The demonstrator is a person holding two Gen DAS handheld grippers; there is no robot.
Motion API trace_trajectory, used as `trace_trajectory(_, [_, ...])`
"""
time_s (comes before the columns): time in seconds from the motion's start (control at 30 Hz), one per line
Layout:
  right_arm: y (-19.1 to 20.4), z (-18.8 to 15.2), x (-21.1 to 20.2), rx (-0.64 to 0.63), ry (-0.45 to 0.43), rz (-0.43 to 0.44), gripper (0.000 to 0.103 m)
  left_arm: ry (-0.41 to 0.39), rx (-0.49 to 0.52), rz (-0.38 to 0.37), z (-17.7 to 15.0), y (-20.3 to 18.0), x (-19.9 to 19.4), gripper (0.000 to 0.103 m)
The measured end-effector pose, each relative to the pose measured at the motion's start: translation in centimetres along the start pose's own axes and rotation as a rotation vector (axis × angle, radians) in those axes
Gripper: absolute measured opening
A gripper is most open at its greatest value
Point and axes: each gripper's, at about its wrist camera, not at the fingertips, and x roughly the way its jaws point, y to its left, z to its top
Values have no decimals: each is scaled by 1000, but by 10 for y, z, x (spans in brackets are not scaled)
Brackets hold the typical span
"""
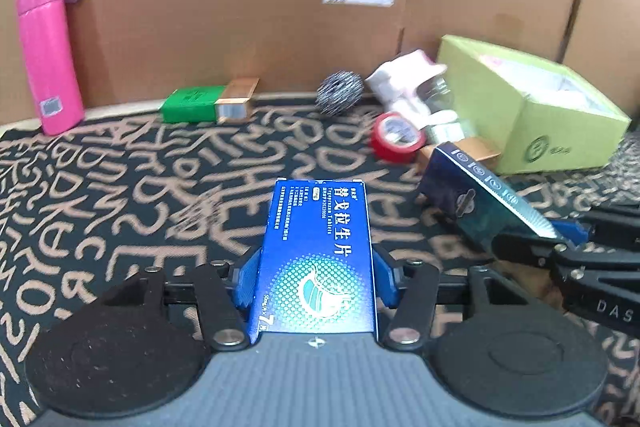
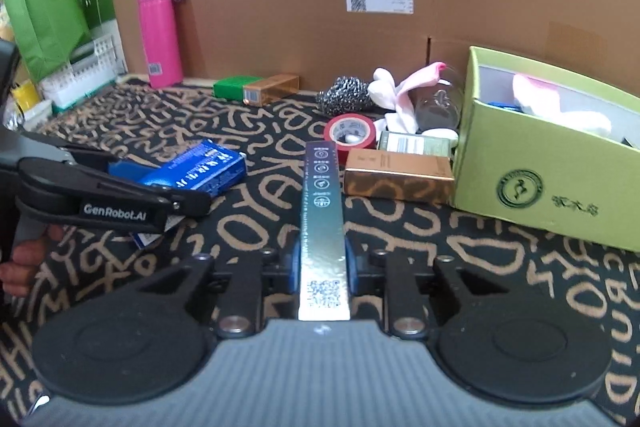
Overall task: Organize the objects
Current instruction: 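Carry the blue box and dark box into the shoebox and release both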
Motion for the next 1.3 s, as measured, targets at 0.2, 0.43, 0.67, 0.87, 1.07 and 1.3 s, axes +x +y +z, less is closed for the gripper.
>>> trace_trajectory(0.2, [-27,11,-41,50,-107,-17,21,-84,32,-109,31,-39,-21,59])
trace_trajectory(0.43, [-86,34,-86,124,-239,-143,21,-152,90,-222,84,-104,-19,59])
trace_trajectory(0.67, [-146,61,-93,156,-299,-267,21,-175,93,-286,134,-164,14,59])
trace_trajectory(0.87, [-191,83,-75,167,-336,-323,21,-185,41,-296,161,-191,50,59])
trace_trajectory(1.07, [-211,86,-42,172,-303,-322,21,-160,37,-250,161,-199,80,59])
trace_trajectory(1.3, [-207,61,-7,92,-195,-398,60,-154,9,-152,143,-187,97,93])
